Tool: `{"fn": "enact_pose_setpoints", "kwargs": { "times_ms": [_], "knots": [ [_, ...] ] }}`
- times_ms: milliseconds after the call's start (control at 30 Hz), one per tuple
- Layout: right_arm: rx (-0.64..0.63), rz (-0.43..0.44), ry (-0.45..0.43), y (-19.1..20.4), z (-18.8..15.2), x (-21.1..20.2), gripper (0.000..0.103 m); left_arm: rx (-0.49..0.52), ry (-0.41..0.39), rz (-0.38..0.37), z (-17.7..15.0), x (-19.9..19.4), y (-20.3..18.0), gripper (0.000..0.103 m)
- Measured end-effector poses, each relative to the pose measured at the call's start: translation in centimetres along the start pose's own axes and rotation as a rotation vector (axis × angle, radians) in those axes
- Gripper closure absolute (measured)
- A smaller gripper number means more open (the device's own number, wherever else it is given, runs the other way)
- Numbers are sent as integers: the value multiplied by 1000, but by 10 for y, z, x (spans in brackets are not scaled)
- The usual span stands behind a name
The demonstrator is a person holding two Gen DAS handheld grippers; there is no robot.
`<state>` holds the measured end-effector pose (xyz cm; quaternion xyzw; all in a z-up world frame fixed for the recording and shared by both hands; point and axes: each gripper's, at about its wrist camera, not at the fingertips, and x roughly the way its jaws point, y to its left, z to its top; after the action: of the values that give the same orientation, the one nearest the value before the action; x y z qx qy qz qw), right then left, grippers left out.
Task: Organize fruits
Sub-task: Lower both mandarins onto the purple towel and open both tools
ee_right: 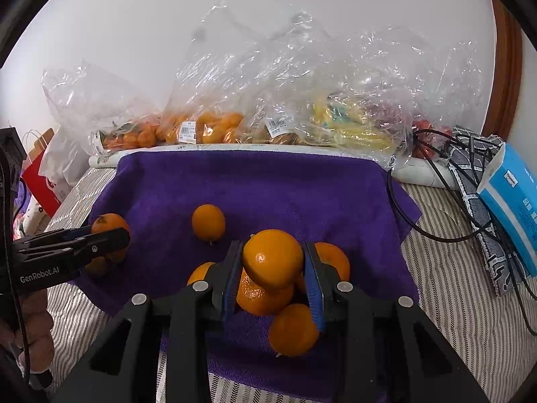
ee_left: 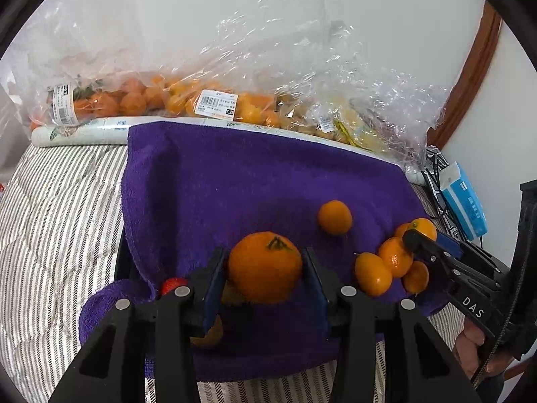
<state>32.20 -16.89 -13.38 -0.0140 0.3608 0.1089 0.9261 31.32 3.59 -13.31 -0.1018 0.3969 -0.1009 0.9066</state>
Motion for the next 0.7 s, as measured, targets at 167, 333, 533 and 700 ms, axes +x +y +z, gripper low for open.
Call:
{"fn": "enact_pose_setpoints", "kwargs": {
  "times_ms": [167, 333, 533, 700],
  "knots": [
    [-3, -1, -1, 1, -1, -1, 67, 25, -18, 4, -1, -5, -4, 60],
    [-1, -5, 4, 0, 0, -1, 67, 25, -18, -1, -1, -6, -4, 60],
    [12, -6, 4, -4, -1, -1, 66, 5, -9, -5, 0, -5, 1, 59],
    [-2, -12, -5, -2, -1, -3, 62, 0, -13, -14, 0, -7, 1, 58]
  ]
}}
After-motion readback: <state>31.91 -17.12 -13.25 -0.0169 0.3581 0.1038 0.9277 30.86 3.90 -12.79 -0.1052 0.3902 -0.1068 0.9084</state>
